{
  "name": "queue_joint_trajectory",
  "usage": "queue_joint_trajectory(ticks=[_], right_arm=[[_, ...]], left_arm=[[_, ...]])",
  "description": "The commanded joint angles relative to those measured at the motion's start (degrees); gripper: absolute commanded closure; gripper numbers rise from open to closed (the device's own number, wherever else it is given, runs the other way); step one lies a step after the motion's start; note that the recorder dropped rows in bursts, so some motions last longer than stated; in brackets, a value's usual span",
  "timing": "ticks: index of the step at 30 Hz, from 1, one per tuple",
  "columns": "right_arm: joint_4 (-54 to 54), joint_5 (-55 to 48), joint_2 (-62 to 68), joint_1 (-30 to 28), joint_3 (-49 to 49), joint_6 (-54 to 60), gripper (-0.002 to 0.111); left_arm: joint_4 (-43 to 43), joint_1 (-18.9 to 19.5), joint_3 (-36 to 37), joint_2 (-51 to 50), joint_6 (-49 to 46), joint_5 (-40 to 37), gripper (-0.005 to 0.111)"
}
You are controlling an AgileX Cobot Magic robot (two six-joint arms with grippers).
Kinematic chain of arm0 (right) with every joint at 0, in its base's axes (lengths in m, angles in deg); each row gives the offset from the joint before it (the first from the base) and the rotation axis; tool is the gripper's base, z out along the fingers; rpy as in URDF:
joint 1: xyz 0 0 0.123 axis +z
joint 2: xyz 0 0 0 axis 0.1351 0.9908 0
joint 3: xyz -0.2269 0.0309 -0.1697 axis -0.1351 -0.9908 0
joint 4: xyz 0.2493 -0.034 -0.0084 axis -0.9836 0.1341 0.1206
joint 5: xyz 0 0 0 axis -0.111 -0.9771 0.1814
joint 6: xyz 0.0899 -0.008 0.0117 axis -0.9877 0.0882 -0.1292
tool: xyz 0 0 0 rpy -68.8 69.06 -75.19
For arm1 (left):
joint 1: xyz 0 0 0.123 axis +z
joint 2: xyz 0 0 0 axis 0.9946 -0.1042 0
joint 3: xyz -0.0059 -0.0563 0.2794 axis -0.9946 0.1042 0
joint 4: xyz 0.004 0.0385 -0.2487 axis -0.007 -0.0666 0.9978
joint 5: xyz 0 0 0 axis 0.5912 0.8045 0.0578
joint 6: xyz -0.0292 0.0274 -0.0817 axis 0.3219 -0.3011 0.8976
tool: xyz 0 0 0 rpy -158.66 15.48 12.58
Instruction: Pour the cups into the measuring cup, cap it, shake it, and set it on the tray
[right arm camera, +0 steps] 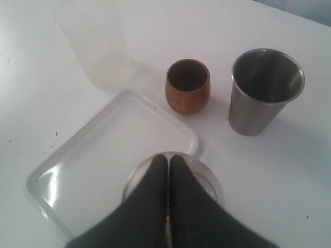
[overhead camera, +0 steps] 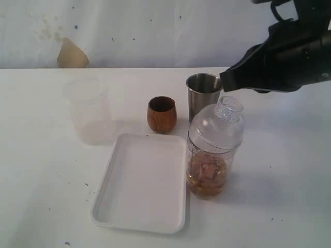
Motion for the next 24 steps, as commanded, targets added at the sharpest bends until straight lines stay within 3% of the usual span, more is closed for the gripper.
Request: queue_joint_trajectory(ticks=[1, 13, 24], right_arm=[[-0.3, 6.5, 0.8, 0.0, -3.2, 0.7, 0.108], [-3.6, 8.6, 5.6, 1.8, -7.3, 4.0, 0.108], [-3.4, 3.6, 6.0, 1.8, -7.3, 4.2, 0.108]], left_arm=[[-0.1, 0.0, 0.3, 0.2, 0.0, -0.1, 0.107], [-0.1, 0.0, 0.3, 0.2, 0.0, -0.1, 0.107], [-0.1, 0.0, 0.3, 0.2, 0.0, -0.1, 0.107]])
